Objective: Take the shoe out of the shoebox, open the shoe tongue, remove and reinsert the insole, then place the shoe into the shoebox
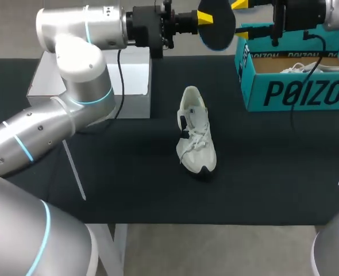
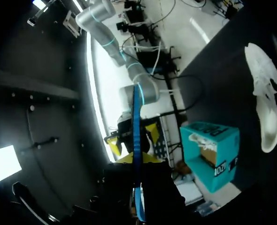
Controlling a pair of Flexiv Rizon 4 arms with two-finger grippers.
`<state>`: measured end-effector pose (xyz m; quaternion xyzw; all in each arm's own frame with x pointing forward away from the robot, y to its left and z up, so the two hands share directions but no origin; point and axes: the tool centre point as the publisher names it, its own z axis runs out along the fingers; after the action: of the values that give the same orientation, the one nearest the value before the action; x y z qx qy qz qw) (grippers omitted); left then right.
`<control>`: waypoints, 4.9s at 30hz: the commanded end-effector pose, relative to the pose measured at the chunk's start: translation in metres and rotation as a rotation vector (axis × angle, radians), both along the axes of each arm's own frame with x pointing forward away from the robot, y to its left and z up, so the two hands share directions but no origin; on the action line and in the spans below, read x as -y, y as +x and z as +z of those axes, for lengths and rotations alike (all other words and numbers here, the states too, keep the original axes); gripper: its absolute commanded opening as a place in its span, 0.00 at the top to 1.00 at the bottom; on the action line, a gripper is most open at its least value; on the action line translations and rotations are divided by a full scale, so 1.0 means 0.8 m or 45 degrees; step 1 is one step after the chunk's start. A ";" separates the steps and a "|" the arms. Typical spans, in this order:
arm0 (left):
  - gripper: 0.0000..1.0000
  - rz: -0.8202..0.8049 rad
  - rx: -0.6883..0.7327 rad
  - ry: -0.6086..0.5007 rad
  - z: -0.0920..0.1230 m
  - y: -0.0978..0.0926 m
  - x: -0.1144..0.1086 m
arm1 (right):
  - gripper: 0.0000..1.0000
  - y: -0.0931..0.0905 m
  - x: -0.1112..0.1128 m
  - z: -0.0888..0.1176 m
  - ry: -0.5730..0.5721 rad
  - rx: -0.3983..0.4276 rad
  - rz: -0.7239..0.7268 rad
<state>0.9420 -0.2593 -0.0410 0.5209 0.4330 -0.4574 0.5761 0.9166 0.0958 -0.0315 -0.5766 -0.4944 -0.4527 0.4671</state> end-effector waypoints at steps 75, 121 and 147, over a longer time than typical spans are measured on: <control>0.00 0.054 -0.365 0.503 -0.040 -0.067 -0.125 | 1.00 0.016 0.017 -0.002 -0.121 0.265 -0.102; 0.00 0.445 -0.414 0.878 -0.187 -0.029 -0.342 | 1.00 0.002 -0.016 0.021 -0.183 0.291 -0.241; 0.00 0.420 -0.440 0.864 -0.185 -0.033 -0.335 | 1.00 0.029 -0.021 0.048 -0.314 0.484 -0.240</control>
<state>0.9147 0.0087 -0.1893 0.5199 0.7269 -0.2716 0.3572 0.9373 0.1119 0.0054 -0.5761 -0.5672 -0.5341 0.2472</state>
